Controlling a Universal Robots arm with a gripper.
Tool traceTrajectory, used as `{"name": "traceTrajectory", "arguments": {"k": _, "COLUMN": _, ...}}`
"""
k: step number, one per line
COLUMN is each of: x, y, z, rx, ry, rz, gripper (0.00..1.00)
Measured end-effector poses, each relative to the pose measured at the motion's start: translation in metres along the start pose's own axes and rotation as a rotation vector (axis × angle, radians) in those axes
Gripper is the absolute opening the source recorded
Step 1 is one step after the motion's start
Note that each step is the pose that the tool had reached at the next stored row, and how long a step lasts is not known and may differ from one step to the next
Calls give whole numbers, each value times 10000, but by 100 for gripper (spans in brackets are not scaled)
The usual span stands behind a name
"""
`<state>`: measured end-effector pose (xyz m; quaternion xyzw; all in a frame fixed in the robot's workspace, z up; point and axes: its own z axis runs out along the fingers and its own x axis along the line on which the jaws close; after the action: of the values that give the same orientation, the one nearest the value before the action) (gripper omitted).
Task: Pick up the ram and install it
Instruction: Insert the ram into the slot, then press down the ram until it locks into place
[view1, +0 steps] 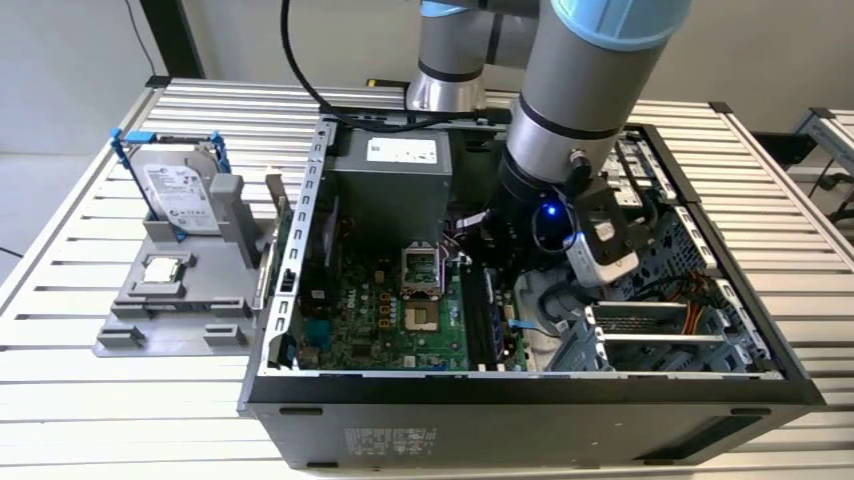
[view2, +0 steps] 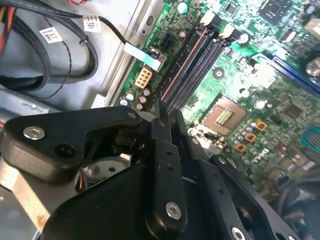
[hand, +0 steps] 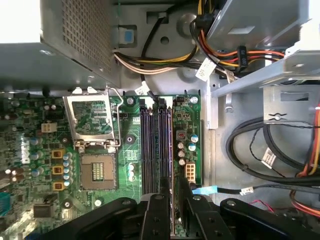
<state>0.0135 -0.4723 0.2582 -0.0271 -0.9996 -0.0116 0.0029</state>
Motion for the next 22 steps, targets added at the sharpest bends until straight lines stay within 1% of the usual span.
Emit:
{"name": "traceTrajectory", "arguments": {"k": 3, "x": 0, "y": 1, "z": -9, "rx": -3, "ry": 3, "rz": 0, "gripper": 100}}
{"name": "traceTrajectory", "arguments": {"k": 4, "x": 0, "y": 0, "z": -11, "rx": -1, "ry": 4, "rz": 0, "gripper": 0}}
{"name": "traceTrajectory", "arguments": {"k": 9, "x": 0, "y": 1, "z": -19, "rx": 0, "ry": 4, "rz": 0, "gripper": 0}}
{"name": "traceTrajectory", "arguments": {"k": 11, "x": 0, "y": 1, "z": -54, "rx": 0, "ry": 6, "rz": 0, "gripper": 0}}
{"name": "traceTrajectory", "arguments": {"k": 22, "x": 1, "y": 2, "z": -70, "rx": 0, "ry": 8, "rz": -23, "gripper": 0}}
